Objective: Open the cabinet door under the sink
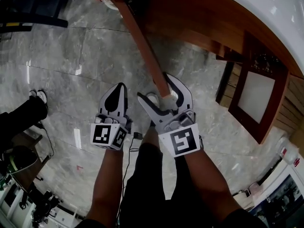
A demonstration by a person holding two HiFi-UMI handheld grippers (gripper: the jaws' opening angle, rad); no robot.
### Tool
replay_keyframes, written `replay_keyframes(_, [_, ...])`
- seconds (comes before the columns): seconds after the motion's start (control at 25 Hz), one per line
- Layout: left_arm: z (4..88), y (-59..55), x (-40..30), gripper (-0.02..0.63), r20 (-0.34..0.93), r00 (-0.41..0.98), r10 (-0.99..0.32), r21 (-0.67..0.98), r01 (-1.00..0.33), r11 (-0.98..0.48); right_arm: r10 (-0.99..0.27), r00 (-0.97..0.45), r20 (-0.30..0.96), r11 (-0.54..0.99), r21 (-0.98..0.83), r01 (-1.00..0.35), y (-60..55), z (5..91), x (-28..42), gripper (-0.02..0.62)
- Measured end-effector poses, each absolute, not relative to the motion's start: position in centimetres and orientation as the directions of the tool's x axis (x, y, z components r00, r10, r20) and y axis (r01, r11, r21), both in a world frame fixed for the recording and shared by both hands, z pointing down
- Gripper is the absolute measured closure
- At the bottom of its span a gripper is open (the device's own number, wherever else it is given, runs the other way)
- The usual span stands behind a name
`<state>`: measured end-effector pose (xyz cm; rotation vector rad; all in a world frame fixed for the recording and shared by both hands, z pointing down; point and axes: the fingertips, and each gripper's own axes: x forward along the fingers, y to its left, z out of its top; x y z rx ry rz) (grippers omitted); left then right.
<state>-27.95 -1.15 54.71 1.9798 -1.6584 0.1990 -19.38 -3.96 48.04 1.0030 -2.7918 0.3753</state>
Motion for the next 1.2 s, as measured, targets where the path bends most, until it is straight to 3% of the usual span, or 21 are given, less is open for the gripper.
replay_keyframes(0.24, [54.4,-0.2,-29.9,0.584,0.445,0.18,-0.877,0.263,-0.963,-0.064,-0.486,-0.819,0.305,0.829,-0.137,-0.543,-0.9,49.1,-22.3,0.268])
replay_keyframes(0.76, [54.7,2.7,-36.4,0.584,0.465,0.049,-0.884,0.242,-0.968,0.074,-0.362,-0.898,0.249,0.908,-0.124,-0.4,1.5,48.3,-31.3,0.268])
replay_keyframes(1.2, [54.5,3.7,-35.2,0.584,0.466,0.053,-0.883,0.215,-0.975,0.055,-0.374,-0.885,0.278,0.903,-0.109,-0.415,2.1,48.7,-28.3,0.268])
